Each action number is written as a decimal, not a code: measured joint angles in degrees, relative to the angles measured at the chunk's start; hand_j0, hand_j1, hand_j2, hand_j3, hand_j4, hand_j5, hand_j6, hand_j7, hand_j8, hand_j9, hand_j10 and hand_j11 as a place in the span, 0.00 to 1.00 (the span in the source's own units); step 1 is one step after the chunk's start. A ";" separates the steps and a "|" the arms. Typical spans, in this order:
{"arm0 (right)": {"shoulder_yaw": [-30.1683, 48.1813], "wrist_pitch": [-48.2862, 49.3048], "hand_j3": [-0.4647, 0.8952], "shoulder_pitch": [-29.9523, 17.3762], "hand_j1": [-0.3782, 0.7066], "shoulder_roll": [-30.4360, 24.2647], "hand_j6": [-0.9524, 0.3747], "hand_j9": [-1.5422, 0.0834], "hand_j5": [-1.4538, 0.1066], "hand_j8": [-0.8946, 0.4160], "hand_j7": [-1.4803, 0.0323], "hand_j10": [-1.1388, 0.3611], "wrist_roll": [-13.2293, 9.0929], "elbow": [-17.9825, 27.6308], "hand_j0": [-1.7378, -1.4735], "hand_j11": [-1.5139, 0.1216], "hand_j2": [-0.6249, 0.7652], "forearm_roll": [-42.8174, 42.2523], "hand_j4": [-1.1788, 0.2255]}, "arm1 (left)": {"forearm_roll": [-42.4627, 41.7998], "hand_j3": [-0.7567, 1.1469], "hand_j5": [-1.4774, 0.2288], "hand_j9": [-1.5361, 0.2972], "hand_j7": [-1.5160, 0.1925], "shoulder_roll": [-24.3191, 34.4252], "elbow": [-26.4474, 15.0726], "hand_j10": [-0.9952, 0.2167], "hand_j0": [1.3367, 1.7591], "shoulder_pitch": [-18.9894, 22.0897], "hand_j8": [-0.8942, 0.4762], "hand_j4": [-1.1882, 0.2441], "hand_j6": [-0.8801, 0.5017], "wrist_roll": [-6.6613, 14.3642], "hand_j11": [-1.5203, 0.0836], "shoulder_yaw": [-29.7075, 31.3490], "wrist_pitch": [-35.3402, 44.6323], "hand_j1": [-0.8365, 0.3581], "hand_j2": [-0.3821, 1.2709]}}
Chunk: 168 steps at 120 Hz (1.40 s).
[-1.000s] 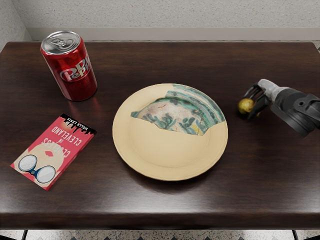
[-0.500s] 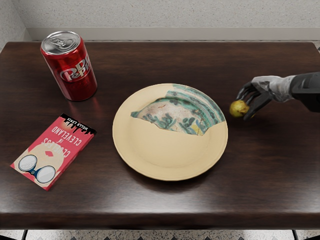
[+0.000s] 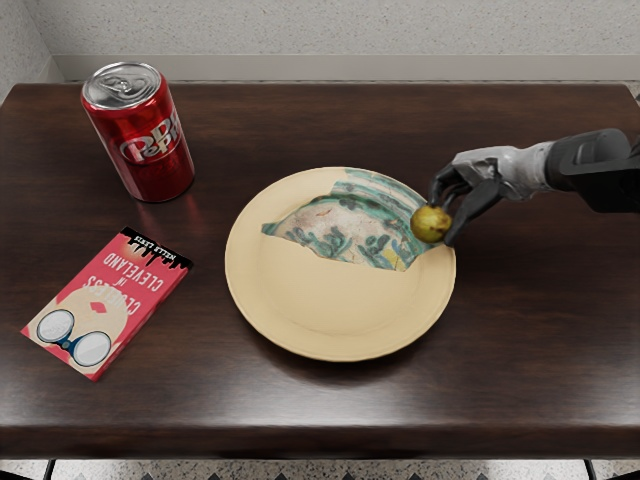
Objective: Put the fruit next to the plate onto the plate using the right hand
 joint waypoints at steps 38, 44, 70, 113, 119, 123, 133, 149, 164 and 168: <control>-0.13 -3.18 0.34 1.57 0.77 7.58 0.32 0.28 0.23 0.26 0.28 0.26 -0.16 -0.31 0.30 0.26 0.70 -0.33 0.27 | 0.01 0.40 0.85 0.82 0.87 0.00 0.00 0.80 0.76 -0.05 0.64 0.81 0.62 0.00 0.93 0.01 -0.01 0.97 0.23; -0.10 -3.46 0.34 1.66 0.73 7.92 0.33 0.34 0.29 0.27 0.34 0.30 -0.18 -0.37 0.30 0.32 0.63 -0.28 0.32 | 0.01 0.40 0.85 0.82 0.87 0.00 0.00 0.80 0.76 0.00 0.64 0.81 0.62 0.00 0.93 0.00 -0.01 0.97 0.23; 1.16 -1.22 0.34 1.48 0.33 7.64 0.54 0.70 0.67 0.50 0.71 0.57 -0.11 -1.29 0.30 0.67 0.51 3.80 0.62 | 0.02 0.40 0.85 0.82 0.87 0.00 0.00 0.80 0.76 -0.04 0.64 0.81 0.62 0.00 0.93 0.00 -0.01 0.97 0.23; 8.93 13.52 0.34 -5.87 0.08 -2.06 0.69 0.91 0.89 0.65 0.93 0.73 2.58 -3.18 0.30 0.88 0.46 17.74 0.80 | 0.00 0.40 0.85 0.82 0.87 0.00 0.00 0.80 0.76 -0.05 0.64 0.81 0.62 0.00 0.93 0.00 -0.01 0.97 0.23; 10.41 13.74 0.34 -7.29 0.07 -3.16 0.69 0.91 0.90 0.66 0.94 0.73 3.63 -3.34 0.30 0.89 0.46 18.04 0.81 | 0.00 0.40 0.85 0.82 0.87 0.00 0.00 0.80 0.76 -0.05 0.64 0.81 0.62 0.00 0.93 0.00 -0.01 0.97 0.23; 11.07 13.84 0.34 -8.03 0.06 -3.93 0.70 0.92 0.90 0.66 0.95 0.74 4.49 -3.50 0.30 0.90 0.46 18.20 0.81 | 0.00 0.40 0.85 0.82 0.87 0.00 0.00 0.80 0.76 0.00 0.64 0.81 0.62 0.00 0.93 0.00 0.00 0.97 0.23; 12.02 13.99 0.34 -9.28 0.05 -5.92 0.70 0.93 0.91 0.67 0.96 0.74 6.14 -4.96 0.30 0.91 0.45 19.28 0.82 | 0.01 0.40 0.85 0.82 0.87 0.00 0.00 0.80 0.76 -0.06 0.64 0.81 0.62 0.00 0.93 0.00 -0.01 0.97 0.23; 12.51 14.08 0.34 -10.24 0.04 -8.88 0.71 0.94 0.92 0.68 0.97 0.75 7.07 -9.33 0.30 0.92 0.45 21.74 0.83 | 0.01 0.40 0.85 0.82 0.87 0.00 0.00 0.80 0.76 -0.06 0.64 0.81 0.62 0.00 0.93 0.00 0.00 0.97 0.23; 12.45 14.10 0.34 -10.51 0.03 -10.44 0.71 0.94 0.93 0.68 0.97 0.76 7.31 -10.82 0.30 0.92 0.45 22.49 0.83 | 0.01 0.40 0.85 0.82 0.87 0.00 0.00 0.80 0.76 -0.06 0.64 0.81 0.62 0.00 0.93 0.00 -0.01 0.97 0.23; 12.36 14.11 0.34 -10.54 0.03 -10.55 0.71 0.94 0.93 0.68 0.97 0.76 7.32 -10.96 0.30 0.92 0.45 22.58 0.84 | 0.02 0.40 0.85 0.82 0.87 0.00 0.00 0.80 0.76 -0.02 0.64 0.81 0.62 0.00 0.93 0.00 -0.01 0.97 0.23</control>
